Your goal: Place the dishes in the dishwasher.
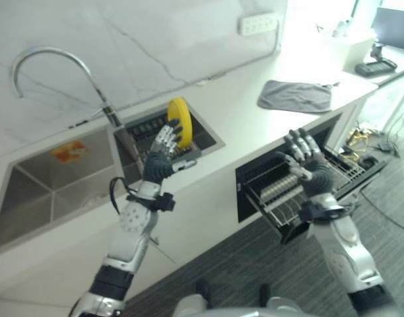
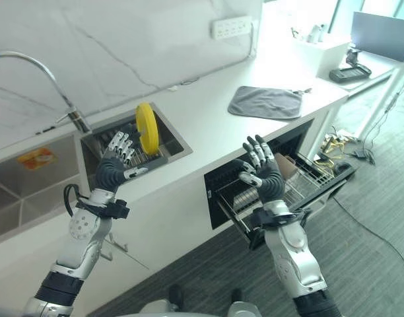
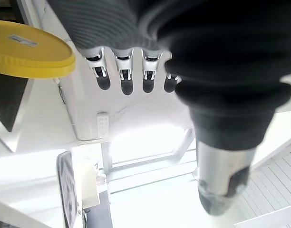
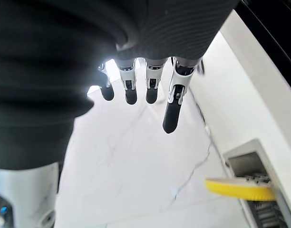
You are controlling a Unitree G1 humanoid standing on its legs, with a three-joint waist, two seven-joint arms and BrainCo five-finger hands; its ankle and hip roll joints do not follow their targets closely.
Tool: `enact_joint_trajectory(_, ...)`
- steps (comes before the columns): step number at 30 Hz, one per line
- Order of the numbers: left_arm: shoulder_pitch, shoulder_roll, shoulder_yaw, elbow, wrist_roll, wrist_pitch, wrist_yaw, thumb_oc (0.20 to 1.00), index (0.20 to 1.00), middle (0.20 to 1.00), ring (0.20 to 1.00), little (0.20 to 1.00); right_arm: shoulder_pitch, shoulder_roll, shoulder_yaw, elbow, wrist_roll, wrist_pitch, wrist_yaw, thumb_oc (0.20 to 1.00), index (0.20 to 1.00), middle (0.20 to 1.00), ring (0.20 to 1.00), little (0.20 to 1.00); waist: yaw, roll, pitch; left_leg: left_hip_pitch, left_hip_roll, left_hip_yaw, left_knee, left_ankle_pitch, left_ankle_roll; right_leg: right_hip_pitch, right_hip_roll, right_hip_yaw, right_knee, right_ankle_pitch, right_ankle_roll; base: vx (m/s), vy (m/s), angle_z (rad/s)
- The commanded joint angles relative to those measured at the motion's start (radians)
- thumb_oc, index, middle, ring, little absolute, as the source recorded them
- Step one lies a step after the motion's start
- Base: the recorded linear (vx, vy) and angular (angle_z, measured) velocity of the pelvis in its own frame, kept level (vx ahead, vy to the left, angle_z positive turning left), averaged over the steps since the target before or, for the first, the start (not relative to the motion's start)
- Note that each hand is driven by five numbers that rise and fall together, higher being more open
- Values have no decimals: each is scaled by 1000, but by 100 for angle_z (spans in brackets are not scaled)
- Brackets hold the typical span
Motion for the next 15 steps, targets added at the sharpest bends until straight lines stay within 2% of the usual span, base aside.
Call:
enact_joint_trajectory(1,13,48,52,-70,40,-69,40,1000,1000,1000,1000,1000,-52,14,-20,-35,-12,-51,34,1000,1000,1000,1000,1000,24,-50,-29,41,0,-35,-107,195,-3,197,0,-15,-298,92,8,83,31,18)
enact_joint_trajectory(9,8,45,45,-82,69,-46,27,1000,1000,1000,1000,1000,-107,6,-24,-38,-17,-49,-18,1000,1000,1000,1000,1000,65,-67,-41,76,-28,-77,-77,130,7,193,-26,-42,-333,115,17,52,15,12)
enact_joint_trajectory(15,14,46,38,-93,69,-29,25,1000,1000,1000,1000,1000,-143,3,-14,-39,-67,-26,-42,1000,1000,1000,1000,1000,85,-67,-54,122,-30,-77,-105,115,10,198,-37,-60,-368,136,29,57,11,12)
